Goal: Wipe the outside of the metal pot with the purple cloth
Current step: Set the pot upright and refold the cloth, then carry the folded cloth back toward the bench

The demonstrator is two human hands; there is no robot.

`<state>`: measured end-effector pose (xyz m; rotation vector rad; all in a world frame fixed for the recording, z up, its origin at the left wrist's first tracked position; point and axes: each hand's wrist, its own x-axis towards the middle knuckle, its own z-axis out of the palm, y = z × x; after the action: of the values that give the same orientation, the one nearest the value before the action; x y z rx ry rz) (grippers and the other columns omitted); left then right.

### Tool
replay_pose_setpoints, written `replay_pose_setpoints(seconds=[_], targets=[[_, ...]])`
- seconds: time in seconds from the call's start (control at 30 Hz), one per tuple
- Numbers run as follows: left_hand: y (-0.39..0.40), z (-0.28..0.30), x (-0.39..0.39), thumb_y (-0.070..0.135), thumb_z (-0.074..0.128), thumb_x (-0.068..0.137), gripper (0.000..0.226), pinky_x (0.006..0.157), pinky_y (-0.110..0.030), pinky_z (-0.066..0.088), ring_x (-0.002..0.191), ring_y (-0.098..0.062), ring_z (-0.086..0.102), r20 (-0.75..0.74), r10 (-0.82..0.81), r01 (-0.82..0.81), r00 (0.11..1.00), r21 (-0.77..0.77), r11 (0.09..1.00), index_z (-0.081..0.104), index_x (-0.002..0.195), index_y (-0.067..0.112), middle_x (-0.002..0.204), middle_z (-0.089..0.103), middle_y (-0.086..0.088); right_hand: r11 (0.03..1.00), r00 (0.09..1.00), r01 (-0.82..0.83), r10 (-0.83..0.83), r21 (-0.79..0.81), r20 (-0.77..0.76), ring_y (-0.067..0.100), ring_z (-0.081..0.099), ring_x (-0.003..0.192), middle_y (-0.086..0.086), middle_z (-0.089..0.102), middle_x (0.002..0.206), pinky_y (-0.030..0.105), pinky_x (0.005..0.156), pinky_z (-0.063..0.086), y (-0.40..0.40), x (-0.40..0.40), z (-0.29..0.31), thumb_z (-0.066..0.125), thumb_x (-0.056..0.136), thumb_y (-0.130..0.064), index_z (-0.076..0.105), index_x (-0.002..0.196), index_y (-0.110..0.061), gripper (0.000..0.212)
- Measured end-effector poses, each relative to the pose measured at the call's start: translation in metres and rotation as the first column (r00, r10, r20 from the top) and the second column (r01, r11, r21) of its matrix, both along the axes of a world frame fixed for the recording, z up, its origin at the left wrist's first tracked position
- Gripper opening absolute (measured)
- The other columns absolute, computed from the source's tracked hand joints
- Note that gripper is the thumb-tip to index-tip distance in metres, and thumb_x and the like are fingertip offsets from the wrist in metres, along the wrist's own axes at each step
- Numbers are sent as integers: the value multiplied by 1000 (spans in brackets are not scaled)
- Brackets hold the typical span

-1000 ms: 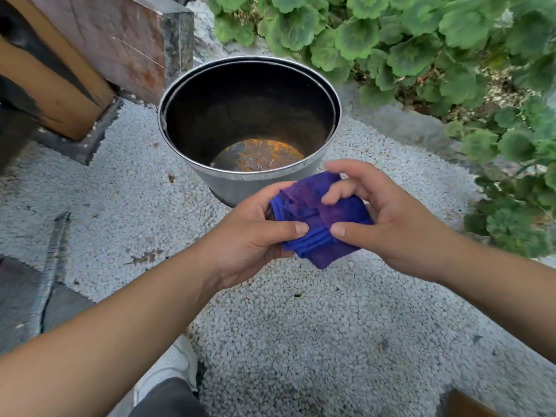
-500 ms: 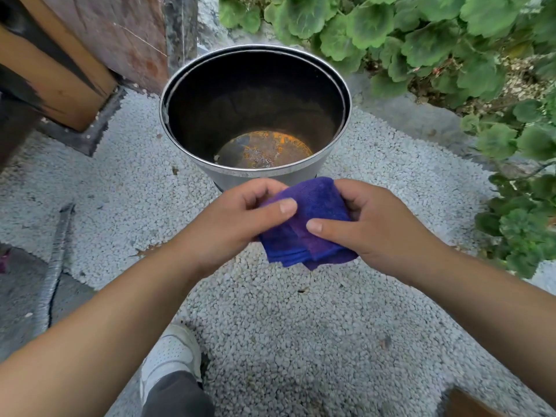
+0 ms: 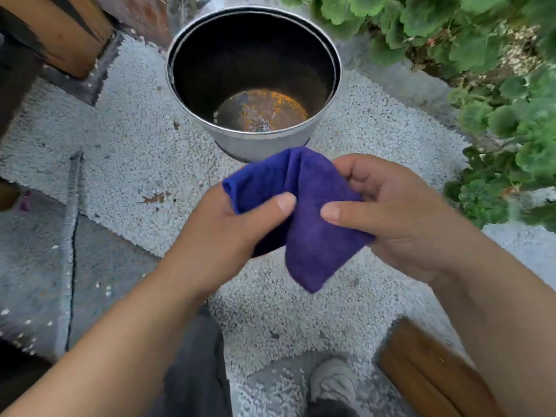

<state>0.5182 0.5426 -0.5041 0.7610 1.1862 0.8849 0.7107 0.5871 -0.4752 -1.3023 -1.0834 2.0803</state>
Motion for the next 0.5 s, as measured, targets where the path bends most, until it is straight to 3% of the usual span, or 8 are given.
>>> replay_pose_setpoints(seconds=[0.13,0.2,0.27,0.33,0.4,0.5], targets=[[-9,81,-14,12,62,83,24,79,-32,58,98,-21,74,81,172,-158,982,-149,976,81,95,20,103,78,-7,994,999,31,-35,-109,-36,17,64,60,8,70,71,25,56,52,6,18,81,57,67,0,74,77,-14,24],[-19,139,-19,12,61,84,24,75,-31,59,96,-22,74,124,202,-178,972,-179,968,82,93,20,100,78,-9,980,992,42,-64,-196,-109,21,64,62,11,68,73,27,57,54,9,18,129,55,68,-2,70,82,-8,21],[-32,208,-24,14,62,84,23,72,-30,59,94,-21,75,148,252,-223,956,-190,956,82,91,22,97,78,-8,960,974,36,-95,-277,-204,26,62,72,14,67,84,32,61,55,5,10,187,65,69,-9,64,92,-8,23],[-53,274,-34,15,63,83,22,69,-32,59,91,-21,76,165,340,-308,926,-190,932,82,88,24,96,78,-8,950,958,-37,-54,-309,-282,29,64,82,17,66,101,37,71,56,-6,-4,245,87,56,-19,64,105,-13,55],[-81,334,-52,15,64,81,21,70,-37,59,92,-24,75,147,451,-423,880,-189,886,82,89,23,100,78,-12,957,950,-114,26,-268,-312,30,67,92,17,65,113,42,79,57,-17,-24,295,90,51,-15,61,118,-15,73],[-139,413,-88,12,67,84,20,74,-37,59,95,-28,74,87,581,-560,809,-181,808,79,99,14,109,74,-19,972,956,-192,155,-133,-249,31,67,101,18,67,119,41,75,59,-39,-79,367,70,69,4,57,120,-7,54]])
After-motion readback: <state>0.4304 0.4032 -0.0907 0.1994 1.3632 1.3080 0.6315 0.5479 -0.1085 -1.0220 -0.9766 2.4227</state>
